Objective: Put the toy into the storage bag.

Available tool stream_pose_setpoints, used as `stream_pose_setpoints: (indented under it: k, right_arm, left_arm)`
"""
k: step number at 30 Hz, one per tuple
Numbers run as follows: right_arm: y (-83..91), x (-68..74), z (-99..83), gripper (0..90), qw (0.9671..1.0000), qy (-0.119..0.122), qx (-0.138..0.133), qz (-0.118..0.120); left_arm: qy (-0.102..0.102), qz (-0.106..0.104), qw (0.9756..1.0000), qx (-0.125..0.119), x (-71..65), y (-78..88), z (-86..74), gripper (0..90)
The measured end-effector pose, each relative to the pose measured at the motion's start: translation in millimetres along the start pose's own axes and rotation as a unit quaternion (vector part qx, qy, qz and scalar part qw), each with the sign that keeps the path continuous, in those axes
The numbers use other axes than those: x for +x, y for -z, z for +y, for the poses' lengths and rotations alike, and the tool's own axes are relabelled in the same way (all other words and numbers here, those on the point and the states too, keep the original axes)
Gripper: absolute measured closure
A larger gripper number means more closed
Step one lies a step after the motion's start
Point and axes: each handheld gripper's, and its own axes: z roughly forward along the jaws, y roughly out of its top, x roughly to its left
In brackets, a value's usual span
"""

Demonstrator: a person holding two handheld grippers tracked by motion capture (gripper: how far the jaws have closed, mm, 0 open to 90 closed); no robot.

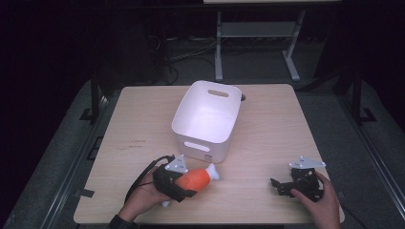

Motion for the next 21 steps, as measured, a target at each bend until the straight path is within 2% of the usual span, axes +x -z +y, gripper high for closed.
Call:
stream_pose_setpoints:
  k: [5,6,18,21]
  right_arm:
    - [0.0,0.0,0.0,0.9,1.0000,0.000,0.000,0.000]
    - [0.0,-0.1,0.0,0.9,1.0000,0.000,0.000,0.000]
    - [0.0,-0.1,0.0,0.9,1.0000,0.000,0.000,0.000]
    - [0.0,0.0,0.0,0.9,1.0000,0.000,0.000,0.000]
  left_arm:
    - [0.002,-0.004,1.0000,-0.006,2.1,7.8,-1.7,25.0]
    - [-0.004,-0.006,1.0000,-0.002,2.7,9.5,-2.0,25.0]
    - [-0.014,-0.013,0.9998,-0.006,5.4,27.5,0.5,25.0]
    - [-0.016,-0.017,0.9996,-0.014,5.6,32.4,2.9,24.9]
